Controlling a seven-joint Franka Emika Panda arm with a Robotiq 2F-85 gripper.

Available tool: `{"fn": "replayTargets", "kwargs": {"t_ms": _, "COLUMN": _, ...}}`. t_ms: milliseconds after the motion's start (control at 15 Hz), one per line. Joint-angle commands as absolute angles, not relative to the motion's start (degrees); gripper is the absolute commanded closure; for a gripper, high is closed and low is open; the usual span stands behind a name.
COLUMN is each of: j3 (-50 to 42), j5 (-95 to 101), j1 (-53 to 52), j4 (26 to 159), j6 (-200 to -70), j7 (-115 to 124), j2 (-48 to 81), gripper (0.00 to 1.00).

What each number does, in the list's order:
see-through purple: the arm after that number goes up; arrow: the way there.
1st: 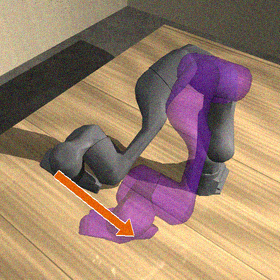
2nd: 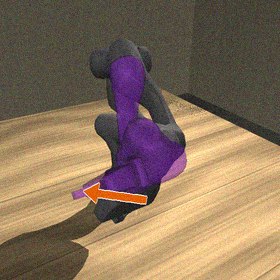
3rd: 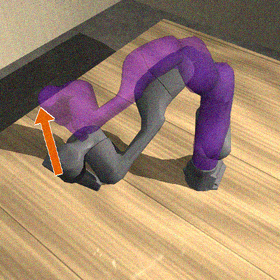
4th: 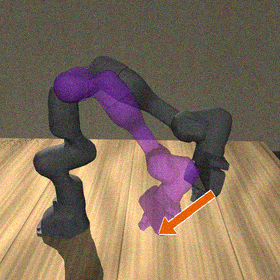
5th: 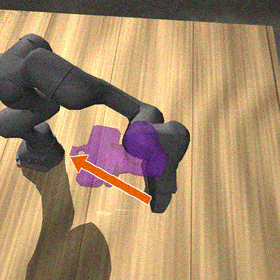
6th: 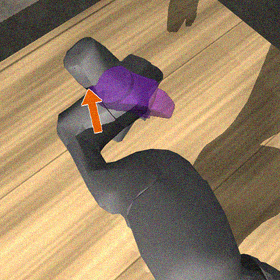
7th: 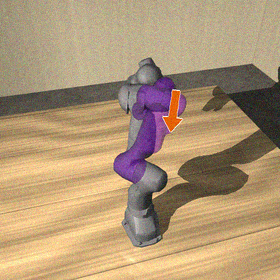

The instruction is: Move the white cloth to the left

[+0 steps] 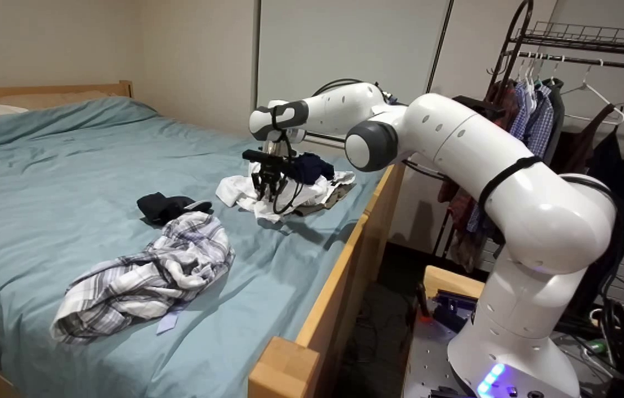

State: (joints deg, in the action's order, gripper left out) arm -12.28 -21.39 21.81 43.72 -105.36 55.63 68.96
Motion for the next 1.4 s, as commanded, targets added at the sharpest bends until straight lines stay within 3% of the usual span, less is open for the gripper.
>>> {"fn": "replayTargets", "kwargs": {"t_ms": 0, "j3": -12.6, "j5": -21.3, "j1": 22.0, "j4": 40.9, "j6": -105.9, "j7": 57.0, "j2": 70.7, "gripper": 0.92}}
{"fn": "replayTargets", "kwargs": {"t_ms": 267, "j3": -12.0, "j5": -22.1, "j1": 22.7, "j4": 42.2, "j6": -104.9, "j7": 54.6, "j2": 69.1, "gripper": 0.97}}
{"fn": "replayTargets", "kwargs": {"t_ms": 533, "j3": -10.8, "j5": -21.7, "j1": 22.8, "j4": 46.5, "j6": -103.4, "j7": 43.5, "j2": 62.2, "gripper": 0.92}}
{"fn": "replayTargets", "kwargs": {"t_ms": 1267, "j3": -13.4, "j5": -9.3, "j1": 9.9, "j4": 65.8, "j6": -105.1, "j7": 21.6, "j2": 36.5, "gripper": 0.94}}
{"fn": "replayTargets", "kwargs": {"t_ms": 1333, "j3": -13.5, "j5": -7.8, "j1": 8.6, "j4": 67.9, "j6": -106.1, "j7": 20.0, "j2": 34.2, "gripper": 0.68}}
